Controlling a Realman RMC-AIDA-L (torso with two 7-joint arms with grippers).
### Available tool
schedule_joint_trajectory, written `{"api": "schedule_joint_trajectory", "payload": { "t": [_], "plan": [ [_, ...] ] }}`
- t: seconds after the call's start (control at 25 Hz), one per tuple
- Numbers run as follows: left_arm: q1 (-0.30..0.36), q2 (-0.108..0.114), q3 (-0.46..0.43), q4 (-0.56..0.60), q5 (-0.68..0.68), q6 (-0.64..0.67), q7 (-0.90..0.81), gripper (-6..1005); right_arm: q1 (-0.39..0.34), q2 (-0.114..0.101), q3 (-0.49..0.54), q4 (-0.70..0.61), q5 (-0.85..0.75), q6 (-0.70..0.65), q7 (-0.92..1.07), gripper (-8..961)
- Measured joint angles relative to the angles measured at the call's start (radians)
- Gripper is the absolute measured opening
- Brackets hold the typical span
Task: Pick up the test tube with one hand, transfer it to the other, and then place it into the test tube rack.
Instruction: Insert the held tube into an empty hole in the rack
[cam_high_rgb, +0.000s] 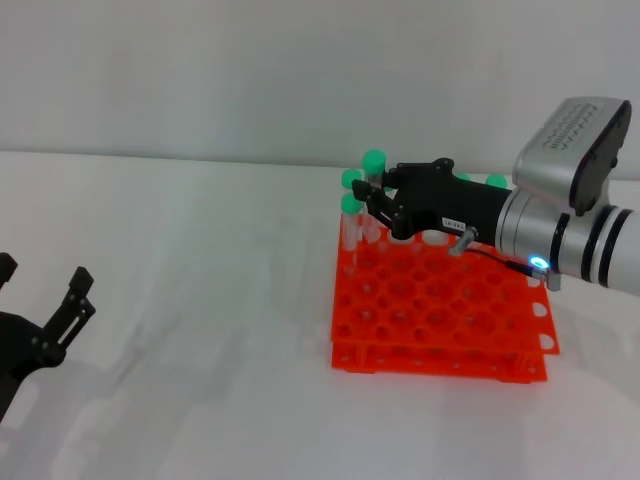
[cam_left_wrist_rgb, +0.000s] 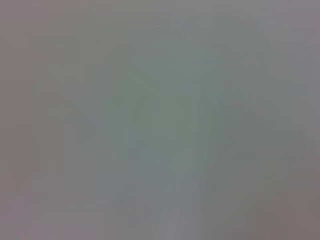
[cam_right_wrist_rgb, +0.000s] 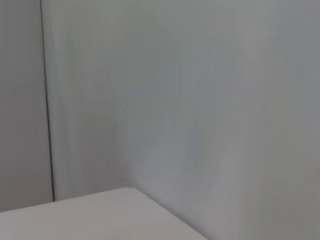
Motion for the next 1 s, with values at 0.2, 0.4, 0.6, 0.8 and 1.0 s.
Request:
{"api": "schedule_joint_trajectory", "payload": {
  "t": [0.2, 0.4, 0.6, 0.8, 1.0],
  "plan": [
    [-0.001, 0.000, 0.000, 0.001, -0.001, 0.000, -0.002, 895, 0.005, 0.000, -0.005, 0.001, 0.000, 0.018, 0.001, 199],
    [-0.001, 0.000, 0.000, -0.001, -0.003, 0.000, -0.003, 895, 0.006, 0.000, -0.006, 0.007, -0.001, 0.026, 0.002, 199],
    [-0.001, 0.000, 0.000, 0.001, -0.003, 0.000, -0.003, 895, 0.006, 0.002, -0.007, 0.010, -0.001, 0.049, 0.002, 199],
    [0.000, 0.002, 0.000, 0.003, -0.004, 0.000, -0.003, 894, 0.000, 0.006, -0.007, 0.012, -0.001, 0.055, 0.002, 199],
    [-0.003, 0.003, 0.000, 0.004, -0.005, 0.000, -0.003, 894, -0.003, 0.009, -0.018, 0.014, -0.001, 0.074, 0.002, 200]
  ]
}}
